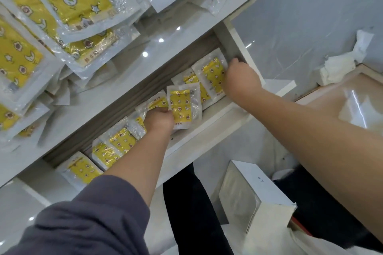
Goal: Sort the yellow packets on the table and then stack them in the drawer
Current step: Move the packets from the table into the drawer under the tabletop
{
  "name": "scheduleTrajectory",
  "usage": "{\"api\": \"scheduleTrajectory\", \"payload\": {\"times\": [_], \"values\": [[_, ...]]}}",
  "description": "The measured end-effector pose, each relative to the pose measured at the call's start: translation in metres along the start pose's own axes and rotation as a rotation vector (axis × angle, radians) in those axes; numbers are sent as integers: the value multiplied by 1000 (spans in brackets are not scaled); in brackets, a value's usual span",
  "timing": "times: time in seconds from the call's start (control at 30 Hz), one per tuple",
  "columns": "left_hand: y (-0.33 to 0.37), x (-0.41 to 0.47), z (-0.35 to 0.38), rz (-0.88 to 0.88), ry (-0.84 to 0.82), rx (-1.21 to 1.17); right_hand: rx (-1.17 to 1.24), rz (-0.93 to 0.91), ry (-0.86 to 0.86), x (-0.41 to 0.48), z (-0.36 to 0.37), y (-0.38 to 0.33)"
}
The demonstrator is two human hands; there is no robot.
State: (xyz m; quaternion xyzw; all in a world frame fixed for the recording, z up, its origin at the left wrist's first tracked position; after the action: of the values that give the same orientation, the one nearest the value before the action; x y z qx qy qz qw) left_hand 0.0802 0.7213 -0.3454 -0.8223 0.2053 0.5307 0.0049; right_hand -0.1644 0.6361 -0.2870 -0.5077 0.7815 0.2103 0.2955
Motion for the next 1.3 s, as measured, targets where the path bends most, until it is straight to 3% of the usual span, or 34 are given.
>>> {"api": "scheduleTrajectory", "payload": {"times": [0.1,0.27,0.33,0.43,0.5,0.7,0.83,0.97,1.07,1.13,1.23,1.3], "values": [[1,-11,-5,69,-1,155,-109,-174,29,-13,6,-23],[-3,-6,8,-10,-48,-81,-160,-380,-58,-16,30,-48],[7,-4,12,97,-68,185,-275,-437,-48,-14,33,-53],[21,-10,3,303,-1,783,-453,-477,-68,-13,36,-53],[19,-6,-3,360,-22,907,-509,-455,-99,-12,37,-50],[19,-8,15,509,-264,751,-504,-373,-99,-12,38,-42],[9,-11,0,606,-206,835,-481,-579,-32,-28,50,-70],[-4,-10,-26,682,-117,935,-487,-601,-209,-34,79,-83],[-19,-6,-63,561,172,1026,-480,-547,-273,-33,86,-82],[-42,-2,-89,397,251,993,-477,-549,-266,-34,85,-83],[-74,10,-101,281,168,909,-481,-544,-262,-35,86,-82],[-83,17,-97,311,83,851,-478,-539,-263,-35,87,-82]]}}
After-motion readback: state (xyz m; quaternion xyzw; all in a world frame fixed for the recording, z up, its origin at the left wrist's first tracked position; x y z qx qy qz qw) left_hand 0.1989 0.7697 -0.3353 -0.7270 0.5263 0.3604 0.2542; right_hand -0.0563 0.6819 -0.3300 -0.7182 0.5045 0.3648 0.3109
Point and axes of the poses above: each hand's wrist, its own x-axis towards the middle knuckle, its own z-axis out of the palm, y = z × x, the point moved 8 cm from there along x, towards the middle knuckle, and after that the axes turned 1 degree about -y, right-handed, at the moved point
